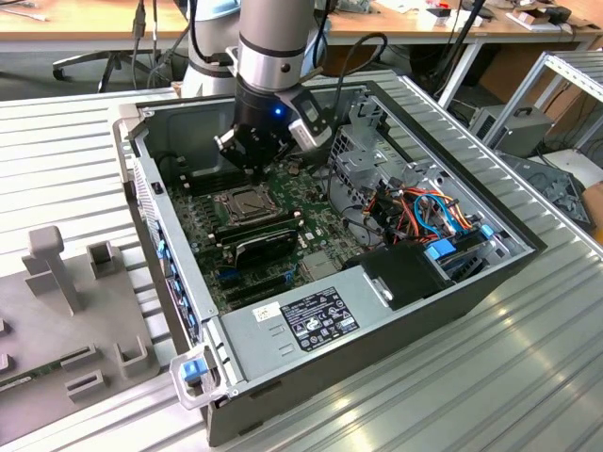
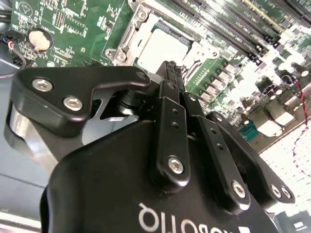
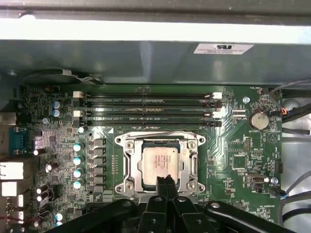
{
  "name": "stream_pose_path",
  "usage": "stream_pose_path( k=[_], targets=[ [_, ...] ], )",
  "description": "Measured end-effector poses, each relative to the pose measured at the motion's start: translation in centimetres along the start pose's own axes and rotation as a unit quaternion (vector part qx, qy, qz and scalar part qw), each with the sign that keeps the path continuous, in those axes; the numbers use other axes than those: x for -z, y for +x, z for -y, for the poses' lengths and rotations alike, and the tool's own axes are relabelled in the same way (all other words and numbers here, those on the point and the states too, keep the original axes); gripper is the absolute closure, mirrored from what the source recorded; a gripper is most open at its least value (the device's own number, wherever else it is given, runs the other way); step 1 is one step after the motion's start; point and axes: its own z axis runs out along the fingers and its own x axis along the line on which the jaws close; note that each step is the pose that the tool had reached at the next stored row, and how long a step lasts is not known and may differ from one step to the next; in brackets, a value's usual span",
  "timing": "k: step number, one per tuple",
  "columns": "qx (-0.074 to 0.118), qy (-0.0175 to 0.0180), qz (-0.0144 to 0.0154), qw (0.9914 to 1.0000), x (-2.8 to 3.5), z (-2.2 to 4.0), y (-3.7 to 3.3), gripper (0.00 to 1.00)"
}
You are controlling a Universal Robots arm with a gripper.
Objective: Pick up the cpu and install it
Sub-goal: 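Install the second cpu locking lever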
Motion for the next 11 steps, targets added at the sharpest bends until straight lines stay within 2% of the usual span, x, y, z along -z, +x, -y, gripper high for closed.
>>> stream_pose_path(
  k=[1, 5, 6, 11],
  targets=[
    [0.0, 0.0, -0.0001, 1.0, 0.01, 0.27, -0.03, 0.89],
    [0.0, -0.0001, -0.0009, 1.0, 0.08, 2.41, -0.29, 0.89],
    [0.0, -0.0001, -0.0009, 1.0, 0.09, 2.63, -0.3, 0.89],
    [0.0, 0.0, -0.001, 1.0, 0.09, 2.64, -0.28, 0.89]
  ],
)
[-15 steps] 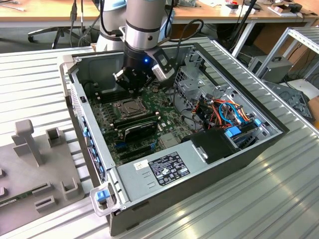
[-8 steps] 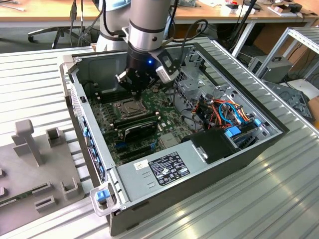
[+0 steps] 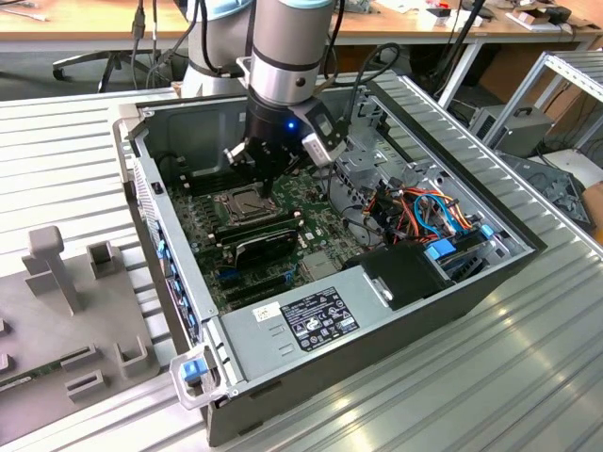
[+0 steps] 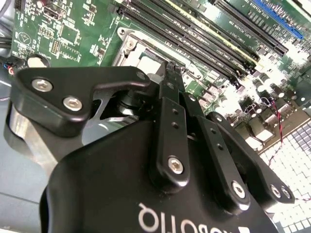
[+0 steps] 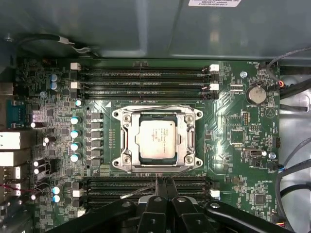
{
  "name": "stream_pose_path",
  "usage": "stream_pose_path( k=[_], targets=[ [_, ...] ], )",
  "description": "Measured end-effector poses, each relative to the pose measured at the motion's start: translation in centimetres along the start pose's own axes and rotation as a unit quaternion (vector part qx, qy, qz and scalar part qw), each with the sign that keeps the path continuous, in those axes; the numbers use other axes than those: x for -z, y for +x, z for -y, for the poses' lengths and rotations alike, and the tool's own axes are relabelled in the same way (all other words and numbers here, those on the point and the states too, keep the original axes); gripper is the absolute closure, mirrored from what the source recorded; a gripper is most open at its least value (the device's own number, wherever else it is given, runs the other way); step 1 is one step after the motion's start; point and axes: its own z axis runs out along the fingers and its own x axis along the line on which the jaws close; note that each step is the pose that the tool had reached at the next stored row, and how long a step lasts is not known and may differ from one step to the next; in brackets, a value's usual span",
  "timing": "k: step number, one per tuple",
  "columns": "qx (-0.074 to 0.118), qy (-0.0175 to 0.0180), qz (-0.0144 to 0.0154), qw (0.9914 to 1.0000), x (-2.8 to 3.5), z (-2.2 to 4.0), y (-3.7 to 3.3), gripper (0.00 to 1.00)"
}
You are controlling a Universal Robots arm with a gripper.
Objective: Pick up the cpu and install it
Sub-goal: 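Install the second cpu locking lever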
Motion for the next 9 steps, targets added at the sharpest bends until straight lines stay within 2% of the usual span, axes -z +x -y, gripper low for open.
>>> stream_pose_path(
  k=[4, 9],
  targets=[
    [0.0, 0.0, 0.0001, 1.0, 0.0, 0.07, 0.36, 0.89],
    [0.0, 0.0008, -0.0007, 1.0, 0.0, 0.08, 0.38, 0.89]
  ],
)
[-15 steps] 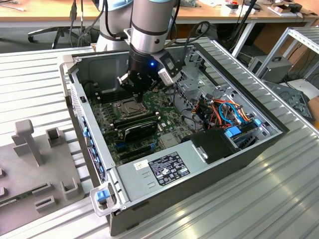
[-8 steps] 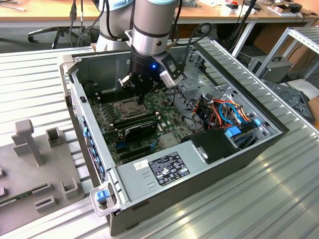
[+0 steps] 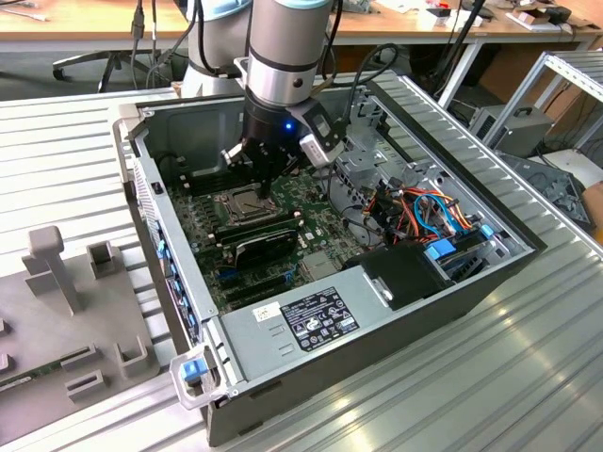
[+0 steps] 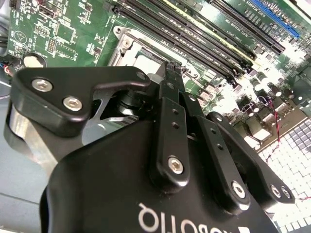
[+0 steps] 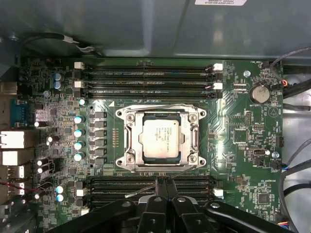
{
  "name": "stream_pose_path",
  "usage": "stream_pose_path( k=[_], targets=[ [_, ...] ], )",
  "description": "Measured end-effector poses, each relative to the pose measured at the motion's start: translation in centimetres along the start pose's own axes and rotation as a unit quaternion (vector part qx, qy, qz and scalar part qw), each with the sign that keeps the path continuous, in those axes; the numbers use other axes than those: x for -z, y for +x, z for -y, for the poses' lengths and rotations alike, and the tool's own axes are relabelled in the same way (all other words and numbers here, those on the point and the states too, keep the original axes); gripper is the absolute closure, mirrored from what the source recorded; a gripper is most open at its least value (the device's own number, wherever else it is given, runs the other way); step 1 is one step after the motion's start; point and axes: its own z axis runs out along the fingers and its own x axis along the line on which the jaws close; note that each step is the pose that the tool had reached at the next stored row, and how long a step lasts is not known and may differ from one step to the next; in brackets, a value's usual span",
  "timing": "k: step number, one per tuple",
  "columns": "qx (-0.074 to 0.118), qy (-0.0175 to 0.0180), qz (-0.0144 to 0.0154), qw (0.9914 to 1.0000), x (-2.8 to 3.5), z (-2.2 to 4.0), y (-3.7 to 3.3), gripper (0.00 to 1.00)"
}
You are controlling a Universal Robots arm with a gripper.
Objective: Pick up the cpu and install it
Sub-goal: 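Install the second cpu locking lever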
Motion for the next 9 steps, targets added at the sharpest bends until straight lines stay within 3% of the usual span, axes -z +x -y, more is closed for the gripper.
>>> stream_pose_path(
  k=[2, 9],
  targets=[
    [0.0, 0.0032, -0.0085, 0.99996, -0.05, 0.01, 0.01, 0.89],
    [0.0, 0.0034, -0.009, 0.99995, -0.07, 0.0, 0.02, 0.89]
  ],
)
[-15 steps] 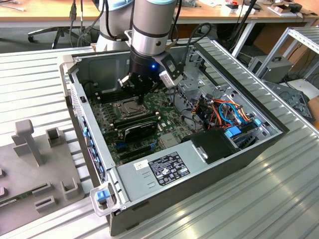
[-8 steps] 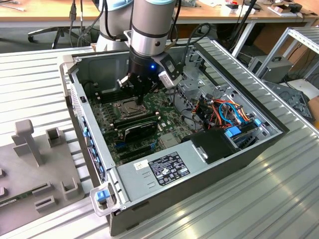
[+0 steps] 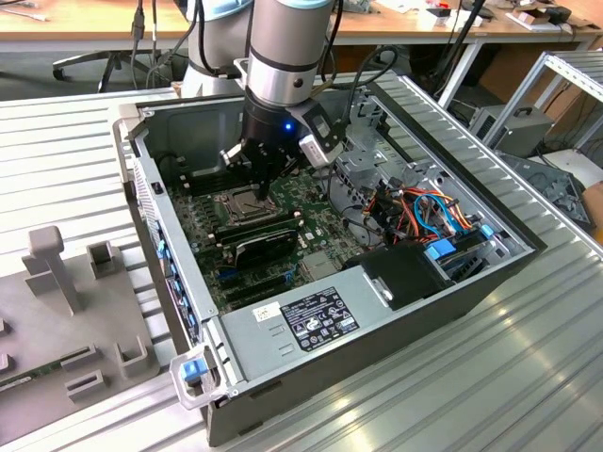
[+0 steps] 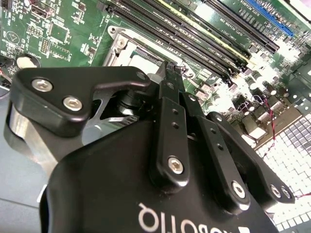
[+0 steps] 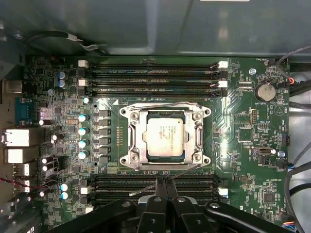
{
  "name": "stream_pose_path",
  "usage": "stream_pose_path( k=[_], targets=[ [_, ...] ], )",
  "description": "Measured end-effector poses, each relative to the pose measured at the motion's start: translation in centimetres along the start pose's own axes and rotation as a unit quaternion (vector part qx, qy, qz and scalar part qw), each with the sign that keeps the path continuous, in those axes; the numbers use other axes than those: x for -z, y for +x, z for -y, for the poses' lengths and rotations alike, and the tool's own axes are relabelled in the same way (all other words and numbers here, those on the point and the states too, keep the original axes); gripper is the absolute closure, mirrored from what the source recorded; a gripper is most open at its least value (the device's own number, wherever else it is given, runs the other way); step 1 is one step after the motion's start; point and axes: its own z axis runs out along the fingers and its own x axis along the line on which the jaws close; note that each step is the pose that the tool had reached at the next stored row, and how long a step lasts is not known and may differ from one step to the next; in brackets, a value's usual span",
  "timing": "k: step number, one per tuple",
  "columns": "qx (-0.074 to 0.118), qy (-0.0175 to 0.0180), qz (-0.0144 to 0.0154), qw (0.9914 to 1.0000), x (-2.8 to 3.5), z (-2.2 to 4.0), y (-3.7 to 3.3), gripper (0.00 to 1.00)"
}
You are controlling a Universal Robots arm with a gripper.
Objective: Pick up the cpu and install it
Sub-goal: 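Install the second cpu locking lever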
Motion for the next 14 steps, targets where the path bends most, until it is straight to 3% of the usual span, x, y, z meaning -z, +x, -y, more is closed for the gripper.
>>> stream_pose_path(
  k=[5, 9, 14],
  targets=[
    [0.0, 0.0006, 0.0, 1.0, -0.16, 0.02, 1.02, 0.89],
    [0.0, 0.0043, 0.0001, 0.99999, -0.19, 0.28, 1.18, 0.89],
    [0.0, 0.0052, 0.0, 0.99999, -0.25, 0.29, 1.7, 0.89]
  ],
)
